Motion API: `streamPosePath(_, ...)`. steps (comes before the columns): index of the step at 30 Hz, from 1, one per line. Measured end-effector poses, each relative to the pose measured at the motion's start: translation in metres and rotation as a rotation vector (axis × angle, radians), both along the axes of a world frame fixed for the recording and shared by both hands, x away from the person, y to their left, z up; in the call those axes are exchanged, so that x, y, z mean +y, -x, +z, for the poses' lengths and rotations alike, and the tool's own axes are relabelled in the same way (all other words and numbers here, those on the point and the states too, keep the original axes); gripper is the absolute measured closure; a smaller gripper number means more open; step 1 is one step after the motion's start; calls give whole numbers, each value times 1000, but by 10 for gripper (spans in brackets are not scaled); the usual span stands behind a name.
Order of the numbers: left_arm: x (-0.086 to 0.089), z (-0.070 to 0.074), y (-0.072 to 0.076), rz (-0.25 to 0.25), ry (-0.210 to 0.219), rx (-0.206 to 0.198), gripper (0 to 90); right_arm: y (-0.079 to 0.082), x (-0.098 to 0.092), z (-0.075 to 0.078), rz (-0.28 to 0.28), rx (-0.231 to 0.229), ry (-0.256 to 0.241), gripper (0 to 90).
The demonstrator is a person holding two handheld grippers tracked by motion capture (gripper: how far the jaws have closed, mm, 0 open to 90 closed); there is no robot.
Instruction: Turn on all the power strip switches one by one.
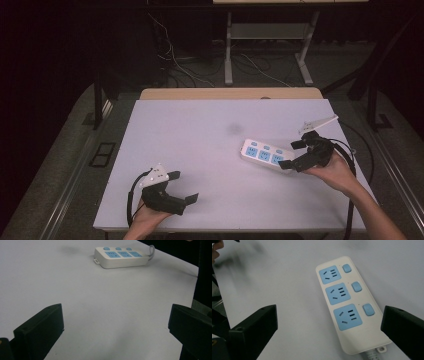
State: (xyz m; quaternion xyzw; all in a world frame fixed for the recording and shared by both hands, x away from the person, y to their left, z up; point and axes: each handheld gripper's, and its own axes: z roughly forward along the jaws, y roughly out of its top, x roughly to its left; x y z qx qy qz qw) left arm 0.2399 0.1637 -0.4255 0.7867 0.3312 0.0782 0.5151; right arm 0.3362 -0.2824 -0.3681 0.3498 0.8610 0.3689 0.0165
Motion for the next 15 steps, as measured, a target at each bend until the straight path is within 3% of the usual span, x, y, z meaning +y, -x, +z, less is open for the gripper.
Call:
streamPosePath(5, -1, 0, 0, 0, -2, 0, 0, -9, 0, -1, 2, -5, 21, 6)
streamPosePath(6, -1, 0, 0, 0, -2, 0, 0, -13, 0, -1, 9, -1, 21, 69)
streamPosePath(11, 0, 0, 0, -1, -2, 0, 0, -22, 0, -1, 1, -6, 29, 72)
streamPosePath(12, 0, 0, 0, -1, -2, 0, 0, -26, 0, -2, -2, 0, 39, 94)
streamPosePath(13, 0, 0, 0, -1, -2, 0, 0, -28, 0, -2, 4, 5, 38, 173)
streamPosePath(15, -1, 0, 0, -2, -1, 2, 0, -32, -1, -2, 12, 4, 34, 192)
